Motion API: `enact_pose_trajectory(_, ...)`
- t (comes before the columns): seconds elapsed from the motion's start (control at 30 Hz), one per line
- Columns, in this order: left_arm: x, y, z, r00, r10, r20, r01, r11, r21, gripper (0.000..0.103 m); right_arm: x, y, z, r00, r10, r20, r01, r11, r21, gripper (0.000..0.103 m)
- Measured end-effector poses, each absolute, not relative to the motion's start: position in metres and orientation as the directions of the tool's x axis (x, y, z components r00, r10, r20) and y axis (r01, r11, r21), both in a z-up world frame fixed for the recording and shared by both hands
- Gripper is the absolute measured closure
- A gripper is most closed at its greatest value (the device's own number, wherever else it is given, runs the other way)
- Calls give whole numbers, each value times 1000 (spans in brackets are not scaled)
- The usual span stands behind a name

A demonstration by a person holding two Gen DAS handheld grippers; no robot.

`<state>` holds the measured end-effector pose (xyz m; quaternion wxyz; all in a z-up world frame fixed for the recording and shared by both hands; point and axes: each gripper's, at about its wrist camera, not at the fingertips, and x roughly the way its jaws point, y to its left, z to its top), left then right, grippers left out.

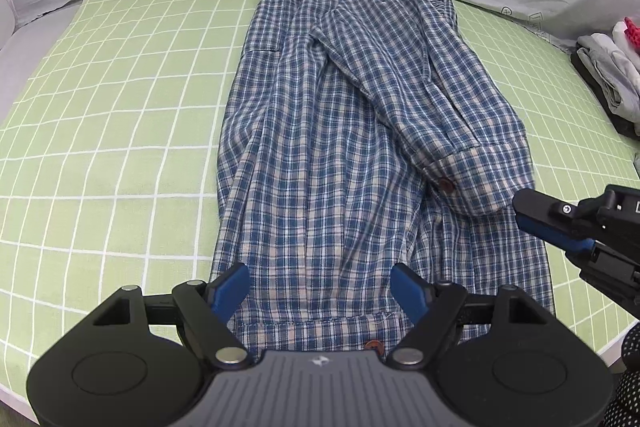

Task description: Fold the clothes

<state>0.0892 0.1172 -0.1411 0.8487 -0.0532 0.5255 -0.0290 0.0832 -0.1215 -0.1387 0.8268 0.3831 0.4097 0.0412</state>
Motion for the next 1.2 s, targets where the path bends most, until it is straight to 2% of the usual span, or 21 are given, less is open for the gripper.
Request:
enact_pose_trajectory(0.03, 89, 118, -141, 446, -105, -889, -5, 993, -120, 25, 84, -120, -141, 651, 370, -663, 258, 713, 652, 49)
enact_pose_trajectory(0.07, 88, 119, -141, 445, -105, -889, -4, 993, -119, 25, 86, -118, -143, 648, 362, -669, 259, 722, 642, 46)
enact_pose_trajectory(0.43, 77, 134, -136, 441, -63, -895, -10, 997, -75, 25, 120, -95, -162, 663, 337, -668, 181, 794, 580, 46)
enact_pose_trajectory(0.47, 76, 135, -136, 440, -61, -896, -11, 997, -73, 25, 122, -92, -162, 665, 337, -667, 173, 799, 576, 47)
enact_pose_trajectory(0.5, 76, 135, -136, 439, -60, -896, -12, 997, -72, 25, 124, -91, -163, 665, 343, -664, 164, 800, 577, 56)
enact_pose_trajectory(0.53, 76, 136, -137, 438, -61, -897, -11, 997, -73, 25, 126, -90, -162, 662, 362, -657, 151, 793, 590, 72)
enact_pose_trajectory(0.6, 77, 136, -137, 437, -62, -897, -12, 997, -75, 25, 125, -90, -160, 666, 384, -639, 135, 781, 610, 89)
enact_pose_trajectory(0.63, 77, 136, -137, 437, -64, -897, -11, 997, -77, 25, 123, -90, -158, 668, 391, -633, 131, 776, 618, 93)
enact_pose_trajectory(0.77, 79, 136, -138, 431, -78, -899, -5, 996, -89, 25, 111, -94, -155, 664, 433, -610, 151, 722, 676, 97)
enact_pose_trajectory(1.0, 80, 137, -142, 418, -86, -904, 1, 995, -95, 25, 79, -104, -162, 665, 536, -520, 249, 497, 831, 98)
enact_pose_trajectory(1.2, 77, 137, -145, 411, -81, -908, -1, 996, -90, 25, 53, -107, -171, 633, 541, -554, 316, 474, 822, 98)
